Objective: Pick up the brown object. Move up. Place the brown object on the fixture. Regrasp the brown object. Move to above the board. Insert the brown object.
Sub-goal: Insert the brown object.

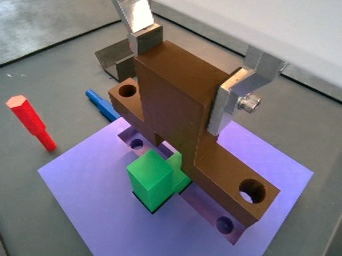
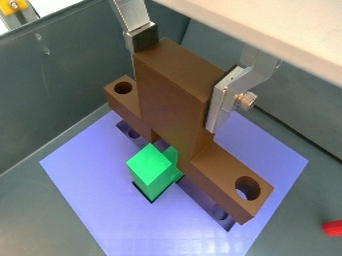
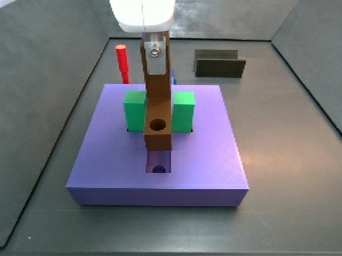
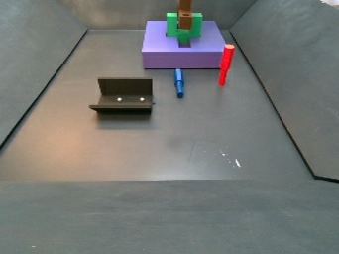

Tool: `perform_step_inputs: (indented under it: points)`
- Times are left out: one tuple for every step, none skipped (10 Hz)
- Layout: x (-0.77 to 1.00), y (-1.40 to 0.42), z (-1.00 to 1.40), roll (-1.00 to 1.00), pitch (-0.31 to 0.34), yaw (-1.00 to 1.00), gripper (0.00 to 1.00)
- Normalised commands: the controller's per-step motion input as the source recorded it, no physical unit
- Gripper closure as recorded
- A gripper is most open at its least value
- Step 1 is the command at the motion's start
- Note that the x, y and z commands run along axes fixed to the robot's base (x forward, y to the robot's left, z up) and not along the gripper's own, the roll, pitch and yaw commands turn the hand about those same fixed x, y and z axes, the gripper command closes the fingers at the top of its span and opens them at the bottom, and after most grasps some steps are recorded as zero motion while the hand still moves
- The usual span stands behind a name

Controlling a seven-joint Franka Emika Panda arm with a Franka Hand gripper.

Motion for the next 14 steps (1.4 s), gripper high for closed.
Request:
perform_step_inputs:
  points:
    - [0.02, 0.00, -0.28, -0.16, -0.023, 0.00, 1.00]
    - [0.11, 0.00, -0.28, -0.13, 0.000, 0.00, 1.00]
    - [0.00, 0.00, -0.34, -0.07, -0.003, 0.00, 1.00]
    - [-0.03, 0.00, -0.23, -0.09, 0.000, -0.07, 1.00]
    - [-0.20, 0.05, -0.13, -0.10, 0.000, -0.09, 1.00]
    - [0.00, 0.00, -0.14, -0.12, 0.000, -0.01, 1.00]
    - [0.27, 0.01, -0.27, -0.12, 0.000, 0.00, 1.00]
    - [0.34, 0.03, -0.32, -0.10, 0.037, 0.00, 1.00]
    - [0.22, 0.00, -0.35, -0.07, 0.006, 0.00, 1.00]
    - [0.03, 0.00, -0.35, -0.03, 0.000, 0.00, 1.00]
    - [-0.17, 0.04, -0.10, -0.04, 0.000, -0.01, 1.00]
    - [-0.34, 0.05, 0.00, 0.00, 0.000, -0.03, 1.00]
    - [-0.54, 0.10, 0.05, 0.00, 0.000, 0.00, 1.00]
    - [-0.39, 0.04, 0.00, 0.00, 0.000, -0.02, 1.00]
